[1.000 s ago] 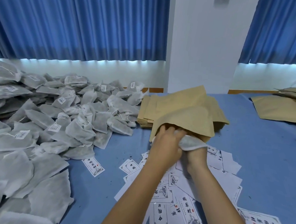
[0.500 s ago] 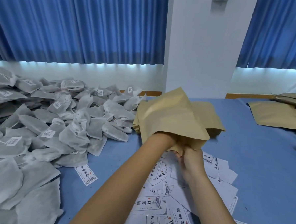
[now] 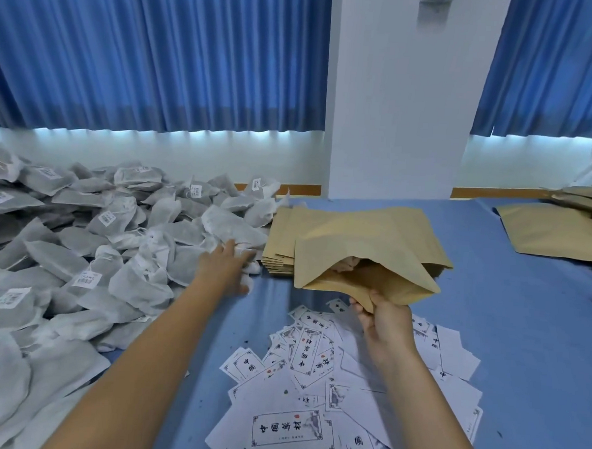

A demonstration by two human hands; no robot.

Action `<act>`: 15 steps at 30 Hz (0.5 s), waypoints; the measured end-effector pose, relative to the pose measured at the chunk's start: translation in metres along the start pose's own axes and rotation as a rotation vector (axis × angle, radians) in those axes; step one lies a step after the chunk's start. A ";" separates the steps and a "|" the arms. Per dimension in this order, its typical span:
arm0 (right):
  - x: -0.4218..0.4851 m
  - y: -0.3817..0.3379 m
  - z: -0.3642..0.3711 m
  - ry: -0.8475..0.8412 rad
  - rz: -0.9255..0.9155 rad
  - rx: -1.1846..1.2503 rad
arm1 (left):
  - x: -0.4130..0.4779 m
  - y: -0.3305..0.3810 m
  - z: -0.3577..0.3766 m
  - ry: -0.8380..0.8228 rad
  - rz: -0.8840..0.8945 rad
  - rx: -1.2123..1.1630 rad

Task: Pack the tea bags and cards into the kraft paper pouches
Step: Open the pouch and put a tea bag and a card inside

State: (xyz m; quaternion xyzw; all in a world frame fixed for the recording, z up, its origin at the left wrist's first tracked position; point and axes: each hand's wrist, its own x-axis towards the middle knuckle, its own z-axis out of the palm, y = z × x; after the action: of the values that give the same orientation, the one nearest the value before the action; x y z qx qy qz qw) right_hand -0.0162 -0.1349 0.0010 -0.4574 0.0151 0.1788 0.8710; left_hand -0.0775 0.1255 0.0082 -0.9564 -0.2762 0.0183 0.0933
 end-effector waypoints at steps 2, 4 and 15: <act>0.002 0.000 0.000 0.004 -0.002 0.009 | 0.011 0.001 0.010 0.051 -0.024 0.078; 0.003 0.000 0.000 0.003 0.005 0.020 | 0.016 0.010 0.012 0.112 -0.052 0.139; 0.008 0.001 -0.003 -0.010 0.014 0.035 | 0.014 0.022 0.030 0.127 -0.089 -0.102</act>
State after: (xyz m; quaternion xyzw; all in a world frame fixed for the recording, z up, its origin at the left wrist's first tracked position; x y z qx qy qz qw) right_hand -0.0086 -0.1339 -0.0034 -0.4409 0.0171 0.1869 0.8777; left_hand -0.0562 0.1197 -0.0257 -0.9459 -0.3124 -0.0609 0.0623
